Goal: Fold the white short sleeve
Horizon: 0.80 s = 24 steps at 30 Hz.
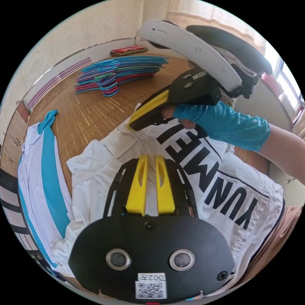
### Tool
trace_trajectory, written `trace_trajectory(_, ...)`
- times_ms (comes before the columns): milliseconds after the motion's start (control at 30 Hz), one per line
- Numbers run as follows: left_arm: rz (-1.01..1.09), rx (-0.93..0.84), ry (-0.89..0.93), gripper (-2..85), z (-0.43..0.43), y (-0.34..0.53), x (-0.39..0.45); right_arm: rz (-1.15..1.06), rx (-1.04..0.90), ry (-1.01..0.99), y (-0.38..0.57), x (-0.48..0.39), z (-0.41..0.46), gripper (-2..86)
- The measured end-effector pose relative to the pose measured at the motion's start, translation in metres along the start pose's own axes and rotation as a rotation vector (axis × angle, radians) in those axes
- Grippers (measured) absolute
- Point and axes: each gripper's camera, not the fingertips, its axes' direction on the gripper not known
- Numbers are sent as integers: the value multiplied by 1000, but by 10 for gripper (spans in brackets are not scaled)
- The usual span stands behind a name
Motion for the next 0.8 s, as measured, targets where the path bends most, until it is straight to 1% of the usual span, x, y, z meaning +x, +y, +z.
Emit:
trace_trajectory(100, -21, -17, -3, 12, -8, 1, 0, -25, -13, 15, -9, -7, -2, 11)
trace_trajectory(200, -62, 17, -63, 23, -26, 8, -6, -41, 1, 3, -8, -6, -12, 37)
trace_trajectory(333, -195, 87, -168, 32, -56, 27, -32, 54, 73, 9, 7, 15, -39, 83)
trace_trajectory(433, -268, 71, -230, 39, -65, 37, -51, 100, 39, 30, 15, 24, -41, 112)
trace_trajectory(467, -273, 57, -255, 39, -66, 39, -55, 100, 33, 27, 15, 24, -40, 114)
trace_trajectory(633, -255, -38, -240, 39, -55, 38, -63, 132, -4, 28, 2, 17, -36, 114)
trace_trajectory(800, -240, -44, -241, 31, -62, 29, -65, 140, -30, 55, -14, 15, -45, 110)
